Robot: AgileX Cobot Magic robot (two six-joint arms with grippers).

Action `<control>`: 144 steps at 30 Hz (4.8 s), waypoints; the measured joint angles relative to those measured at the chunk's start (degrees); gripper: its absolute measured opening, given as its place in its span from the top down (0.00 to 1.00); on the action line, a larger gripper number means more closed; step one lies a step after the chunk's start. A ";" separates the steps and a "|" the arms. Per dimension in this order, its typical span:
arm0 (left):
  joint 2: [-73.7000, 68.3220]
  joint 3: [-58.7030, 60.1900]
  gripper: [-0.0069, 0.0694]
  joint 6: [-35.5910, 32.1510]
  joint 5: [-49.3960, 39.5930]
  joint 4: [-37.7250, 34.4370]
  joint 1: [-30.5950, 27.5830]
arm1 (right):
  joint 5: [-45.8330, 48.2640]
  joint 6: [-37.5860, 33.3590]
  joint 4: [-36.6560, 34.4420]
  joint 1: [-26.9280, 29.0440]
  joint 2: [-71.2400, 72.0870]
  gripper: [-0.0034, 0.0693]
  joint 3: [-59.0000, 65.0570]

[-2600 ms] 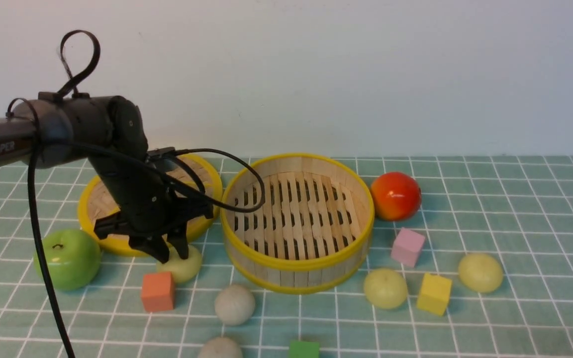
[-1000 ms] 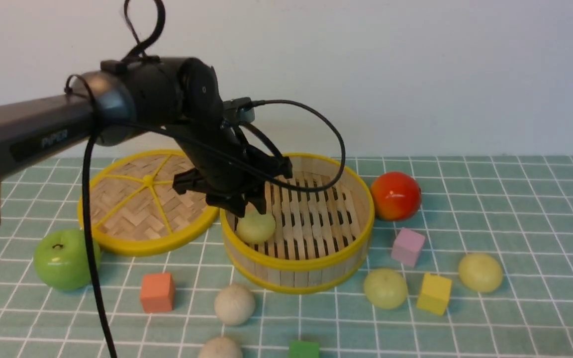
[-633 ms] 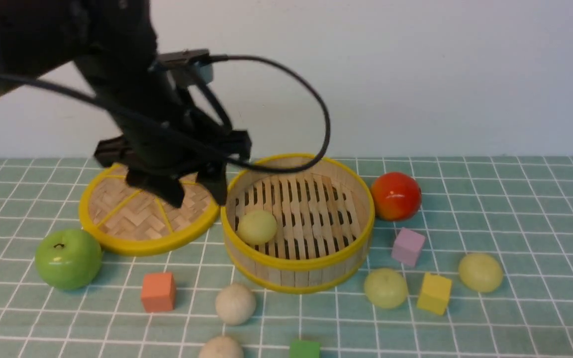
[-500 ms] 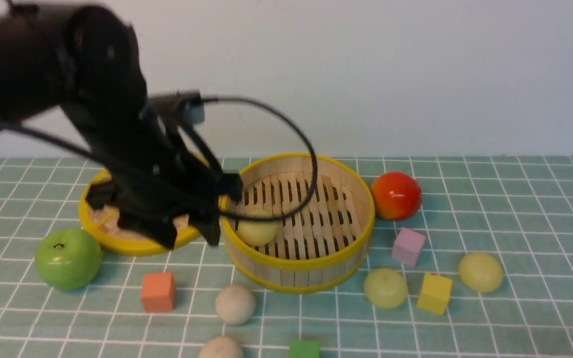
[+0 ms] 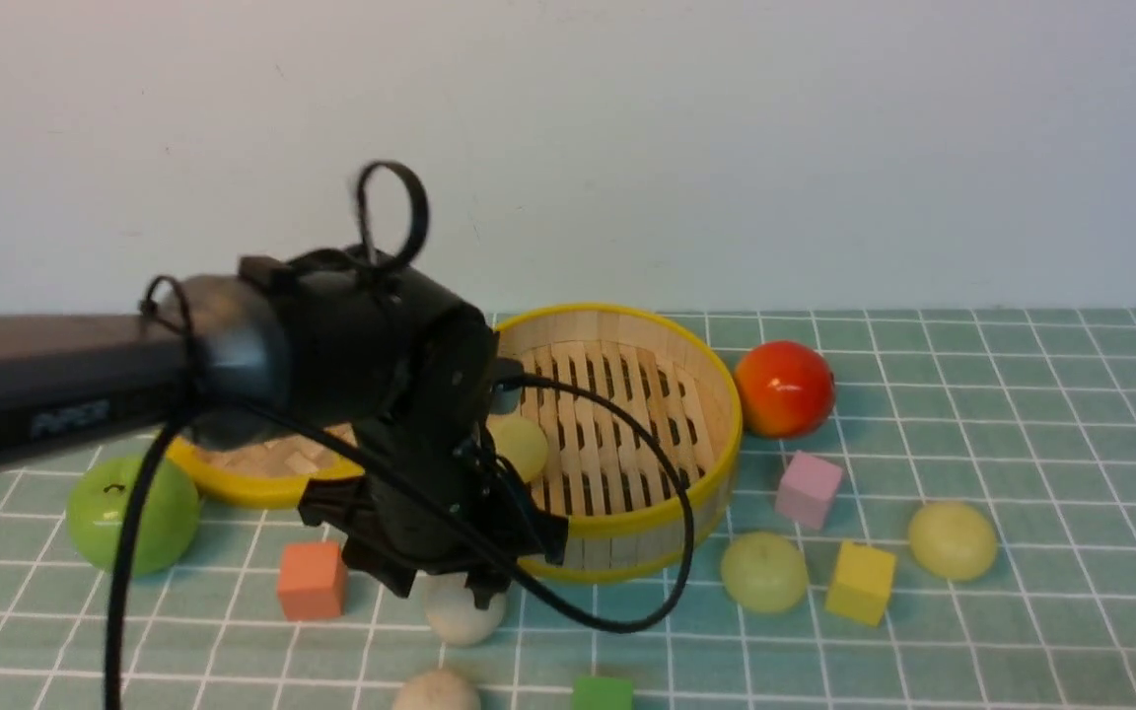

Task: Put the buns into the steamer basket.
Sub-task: Use the left arm to grab a steamed stuffed bun, then use the left arm to put the steamed stuffed bun into the steamer, then use the left arm to grab a steamed stuffed bun

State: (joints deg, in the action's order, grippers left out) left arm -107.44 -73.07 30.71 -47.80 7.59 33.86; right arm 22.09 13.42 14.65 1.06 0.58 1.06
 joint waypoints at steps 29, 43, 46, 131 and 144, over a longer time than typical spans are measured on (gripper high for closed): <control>-0.67 -0.47 0.59 2.88 4.71 -0.13 0.00 | 0.00 0.00 0.00 0.00 0.00 0.63 0.00; -3.04 -1.00 0.75 2.12 3.51 -0.07 0.00 | 0.00 0.00 0.00 0.00 0.00 0.62 0.00; -2.99 -2.21 0.90 0.48 1.80 -0.84 0.00 | 0.00 0.00 0.00 0.00 0.00 0.62 0.00; 6.73 11.83 0.59 -10.63 3.89 -9.27 0.38 | 0.00 0.00 0.00 0.00 0.00 0.62 0.00; 4.44 11.71 0.70 -10.63 1.85 -9.56 0.38 | 0.00 0.00 0.00 0.00 0.00 0.62 0.00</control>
State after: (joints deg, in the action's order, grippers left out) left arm -102.99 -61.36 20.08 -45.95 -1.97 34.24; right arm 22.09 13.42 14.65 1.06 0.58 1.06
